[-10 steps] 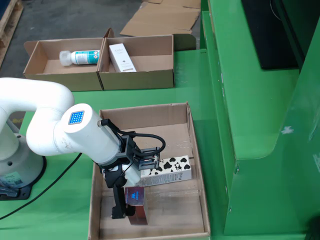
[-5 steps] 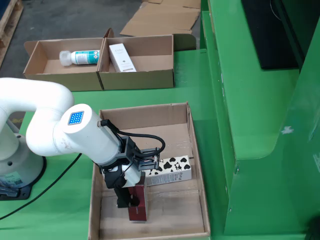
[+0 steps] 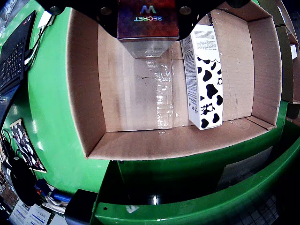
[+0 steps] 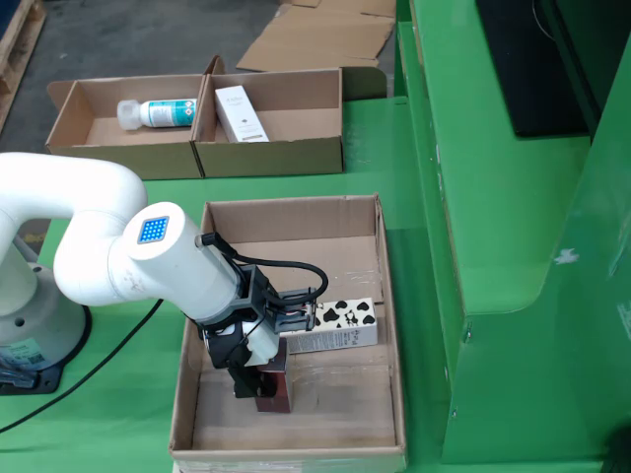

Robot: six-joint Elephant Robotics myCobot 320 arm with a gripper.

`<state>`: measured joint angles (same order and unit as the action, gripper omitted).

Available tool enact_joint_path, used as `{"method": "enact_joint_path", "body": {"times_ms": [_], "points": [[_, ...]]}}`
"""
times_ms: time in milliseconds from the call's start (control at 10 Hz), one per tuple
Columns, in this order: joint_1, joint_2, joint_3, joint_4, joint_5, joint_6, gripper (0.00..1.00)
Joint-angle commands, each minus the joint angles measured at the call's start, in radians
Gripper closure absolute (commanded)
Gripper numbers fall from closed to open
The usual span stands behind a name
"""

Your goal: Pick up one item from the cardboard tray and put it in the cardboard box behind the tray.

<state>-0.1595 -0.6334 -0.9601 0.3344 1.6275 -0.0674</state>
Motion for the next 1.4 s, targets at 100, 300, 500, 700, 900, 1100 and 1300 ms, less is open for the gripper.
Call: {"method": "enact_joint_path", "body": {"times_ms": [100,300,500,700,900,1100,1300], "points": [[-0.007,0.023,0.033,0.012,0.006,-0.004,1.00],[-0.007,0.023,0.033,0.012,0.006,-0.004,1.00],[-0.007,0.023,0.033,0.012,0.006,-0.004,1.00],[-0.007,0.023,0.033,0.012,0.006,-0.004,1.00],[-0.007,0.023,0.033,0.012,0.006,-0.004,1.00],[-0.007,0.023,0.033,0.012,0.006,-0.004,1.00],[-0.004,0.047,0.031,0.000,0.002,0.008,1.00]]}}
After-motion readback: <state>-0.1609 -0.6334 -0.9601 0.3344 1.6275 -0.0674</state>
